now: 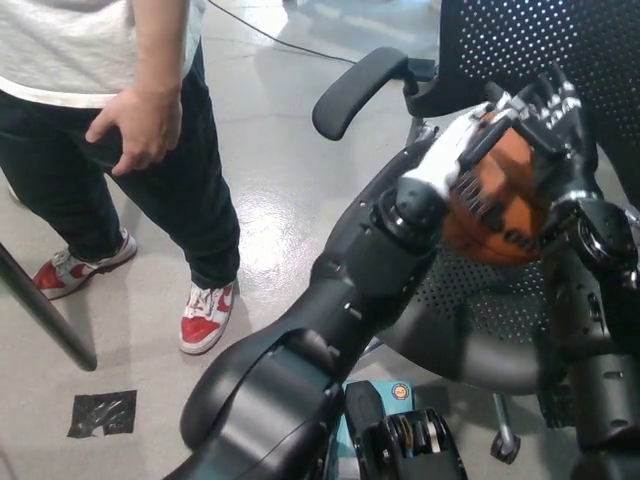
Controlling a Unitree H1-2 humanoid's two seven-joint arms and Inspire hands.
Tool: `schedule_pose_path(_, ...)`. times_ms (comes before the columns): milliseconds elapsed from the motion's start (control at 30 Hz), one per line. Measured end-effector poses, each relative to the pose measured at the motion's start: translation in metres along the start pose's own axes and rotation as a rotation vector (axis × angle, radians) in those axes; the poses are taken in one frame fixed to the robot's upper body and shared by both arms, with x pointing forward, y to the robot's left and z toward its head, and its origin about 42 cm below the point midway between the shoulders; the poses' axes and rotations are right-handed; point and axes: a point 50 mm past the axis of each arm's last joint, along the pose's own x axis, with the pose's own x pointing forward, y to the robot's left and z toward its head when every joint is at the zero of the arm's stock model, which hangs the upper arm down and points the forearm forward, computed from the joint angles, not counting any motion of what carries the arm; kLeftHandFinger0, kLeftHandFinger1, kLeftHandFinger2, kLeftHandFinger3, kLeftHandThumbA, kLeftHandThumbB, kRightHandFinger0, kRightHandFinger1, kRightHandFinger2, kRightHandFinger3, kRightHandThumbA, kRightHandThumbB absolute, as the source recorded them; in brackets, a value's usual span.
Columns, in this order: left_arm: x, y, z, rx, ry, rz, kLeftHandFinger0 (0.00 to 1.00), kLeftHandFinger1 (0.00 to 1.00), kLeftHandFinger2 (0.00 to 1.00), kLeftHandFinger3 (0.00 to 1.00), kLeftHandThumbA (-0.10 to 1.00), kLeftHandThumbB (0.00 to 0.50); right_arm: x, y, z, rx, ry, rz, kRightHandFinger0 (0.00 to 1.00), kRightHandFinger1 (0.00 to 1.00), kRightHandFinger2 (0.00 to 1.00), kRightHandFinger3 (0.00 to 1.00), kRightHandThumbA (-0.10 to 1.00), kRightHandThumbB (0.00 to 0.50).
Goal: The robot grabs the basketball from a person using both hands and then drops it on the black chair in the front
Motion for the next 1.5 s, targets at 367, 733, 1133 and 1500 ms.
schedule_pose_path(367, 0.001, 0.081, 0.001, 0.042, -0.071, 0.091, 1.00, 1.00, 1.00, 1.00, 1.00, 0.300, -0.003, -0.023, 0.109, -0.122, -0.383, -0.002, 1.00, 1.00, 1.00, 1.00, 1.00, 0.342)
schedule_pose_path(733, -0.039, 0.100, -0.011, 0.062, -0.279, 0.139, 1.00, 1.00, 1.00, 1.00, 1.00, 0.210, -0.056, -0.023, 0.123, -0.175, -0.526, 0.053, 1.00, 1.00, 1.00, 1.00, 1.00, 0.275)
schedule_pose_path(1133, -0.136, 0.084, -0.098, 0.054, -0.310, 0.171, 1.00, 1.00, 1.00, 1.00, 1.00, 0.119, -0.142, -0.069, 0.044, -0.269, -0.352, 0.034, 1.00, 1.00, 1.00, 1.00, 1.00, 0.235)
schedule_pose_path(1500, -0.314, 0.075, -0.199, 0.121, -0.193, 0.268, 1.00, 1.00, 1.00, 1.00, 0.96, 0.108, -0.266, -0.089, -0.025, -0.400, -0.145, 0.124, 1.00, 1.00, 1.00, 1.00, 1.00, 0.231)
